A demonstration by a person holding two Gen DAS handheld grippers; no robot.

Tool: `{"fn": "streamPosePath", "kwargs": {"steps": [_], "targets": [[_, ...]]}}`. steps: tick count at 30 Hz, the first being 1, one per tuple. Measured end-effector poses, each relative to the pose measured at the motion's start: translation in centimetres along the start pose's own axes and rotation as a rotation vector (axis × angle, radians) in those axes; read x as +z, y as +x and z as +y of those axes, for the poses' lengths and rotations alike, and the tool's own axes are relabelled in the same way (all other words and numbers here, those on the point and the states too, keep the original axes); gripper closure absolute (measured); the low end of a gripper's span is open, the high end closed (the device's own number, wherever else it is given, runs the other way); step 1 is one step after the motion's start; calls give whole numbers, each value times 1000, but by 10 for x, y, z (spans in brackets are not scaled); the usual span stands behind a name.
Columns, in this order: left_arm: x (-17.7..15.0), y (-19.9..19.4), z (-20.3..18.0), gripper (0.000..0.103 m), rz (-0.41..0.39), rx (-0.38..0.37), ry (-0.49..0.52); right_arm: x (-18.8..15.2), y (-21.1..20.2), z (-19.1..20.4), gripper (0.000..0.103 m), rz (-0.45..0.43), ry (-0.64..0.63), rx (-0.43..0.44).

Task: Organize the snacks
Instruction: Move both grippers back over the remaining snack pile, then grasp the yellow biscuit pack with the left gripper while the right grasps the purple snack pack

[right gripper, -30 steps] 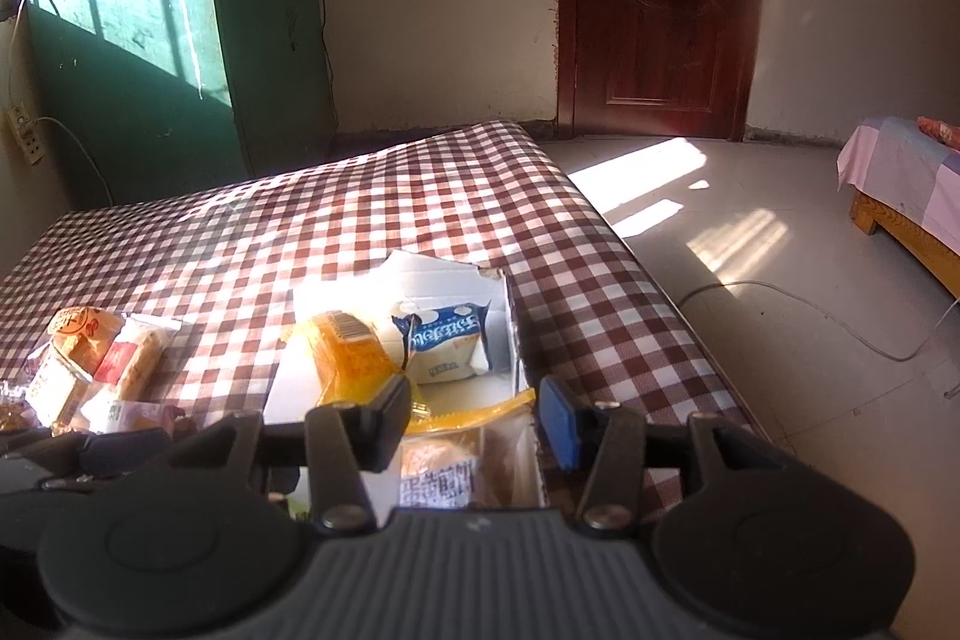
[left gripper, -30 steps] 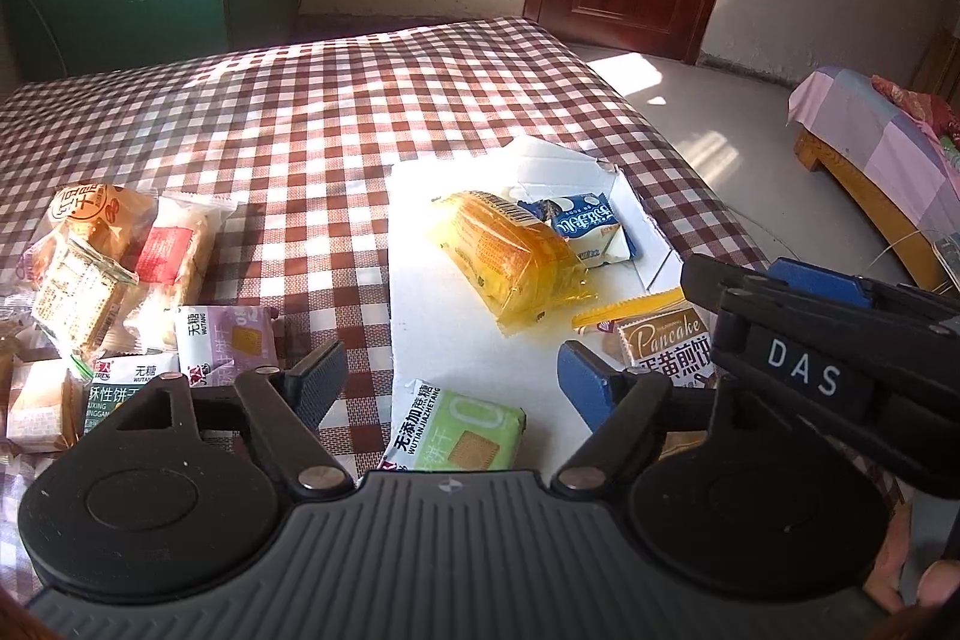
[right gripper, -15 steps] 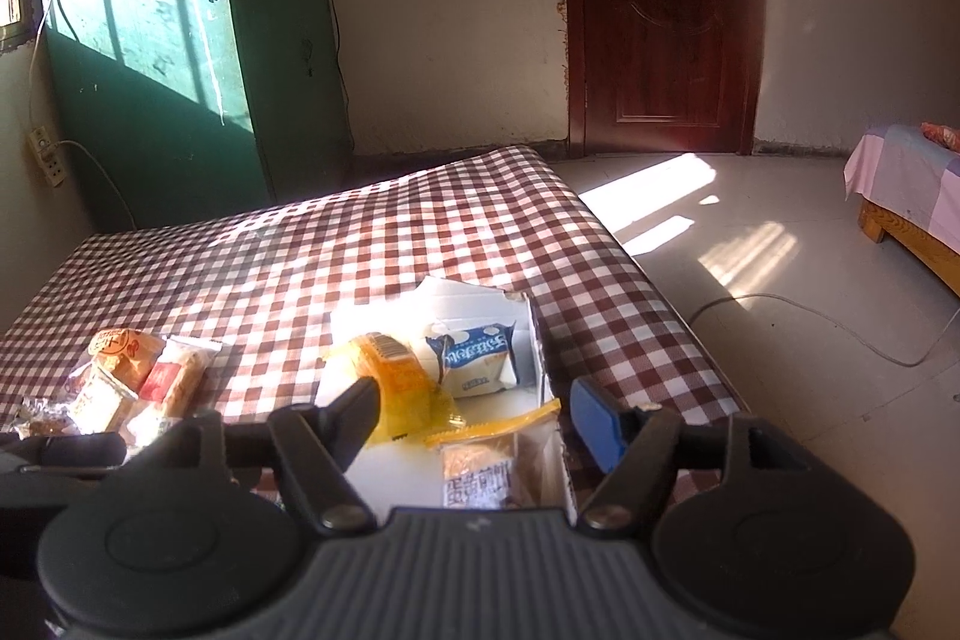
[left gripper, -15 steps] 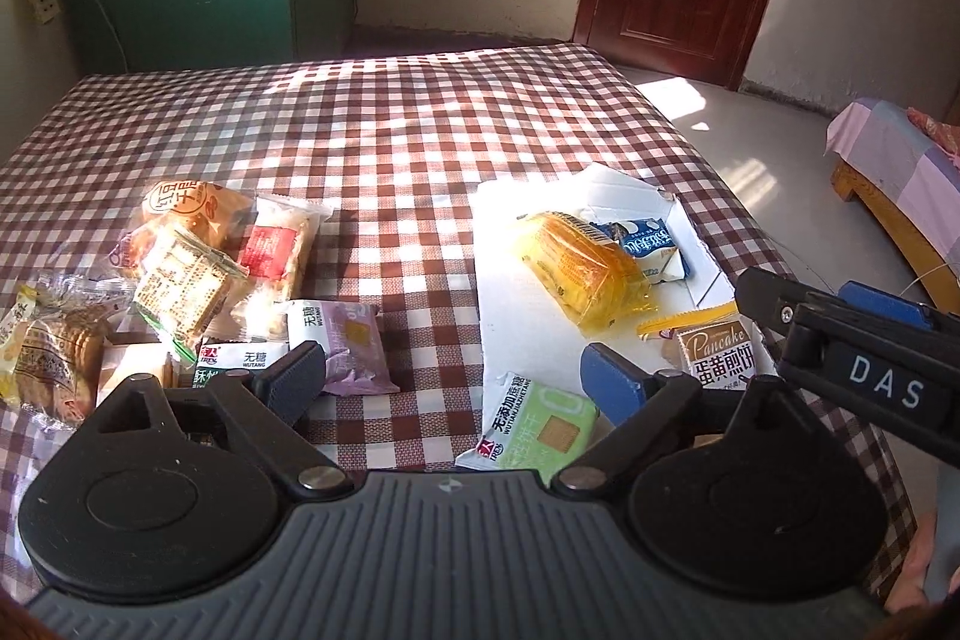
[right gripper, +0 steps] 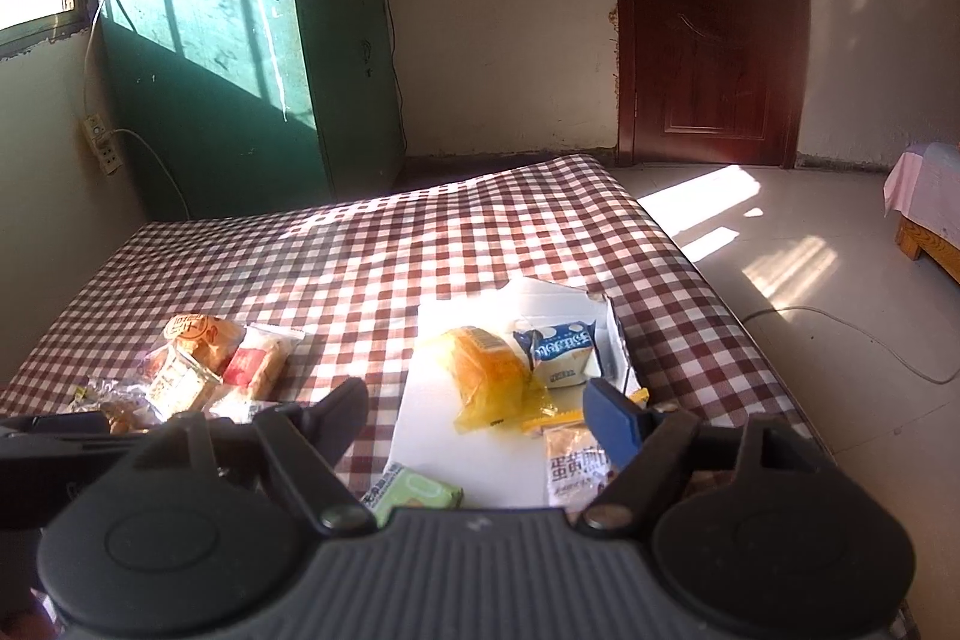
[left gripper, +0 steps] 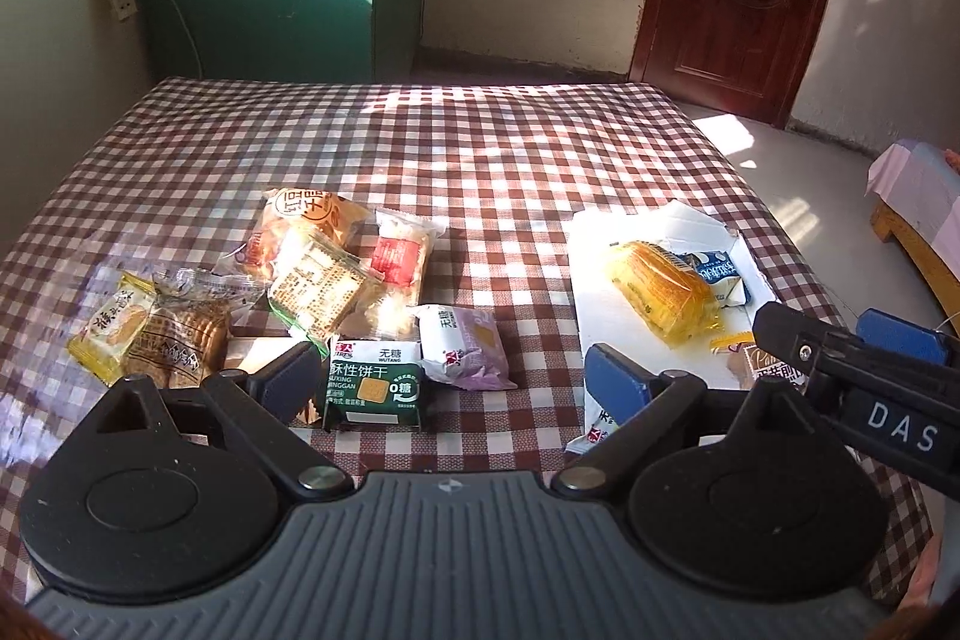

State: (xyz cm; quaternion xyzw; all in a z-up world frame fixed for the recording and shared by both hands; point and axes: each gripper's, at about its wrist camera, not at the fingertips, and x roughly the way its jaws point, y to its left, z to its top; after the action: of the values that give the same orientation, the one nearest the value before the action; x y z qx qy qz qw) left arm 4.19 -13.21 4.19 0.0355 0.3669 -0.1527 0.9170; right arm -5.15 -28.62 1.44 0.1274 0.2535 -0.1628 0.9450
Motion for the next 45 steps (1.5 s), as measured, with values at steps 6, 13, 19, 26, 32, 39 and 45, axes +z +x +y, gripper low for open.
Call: {"fn": "streamPosePath", "kwargs": {"steps": [6,13,19,26,32,39,45], "targets": [[-2,-15,24,0,-10,34,-29,-2,-6,19,23,4,-32,30],[-7,-30,47,0,-17,69,-54,-3,-12,40,21,5,-63,66],[-11,-36,66,0,-19,98,-74,-5,-15,58,17,7,-88,92],[-16,-36,83,0,-11,127,-89,-9,-16,74,17,23,-108,118],[-22,-39,93,0,-3,134,-97,-13,-17,88,16,28,-121,139],[-28,-37,103,0,5,150,-119,-19,-16,98,16,41,-129,151],[-37,-30,115,0,25,162,-133,-25,-11,102,16,56,-130,157]]}}
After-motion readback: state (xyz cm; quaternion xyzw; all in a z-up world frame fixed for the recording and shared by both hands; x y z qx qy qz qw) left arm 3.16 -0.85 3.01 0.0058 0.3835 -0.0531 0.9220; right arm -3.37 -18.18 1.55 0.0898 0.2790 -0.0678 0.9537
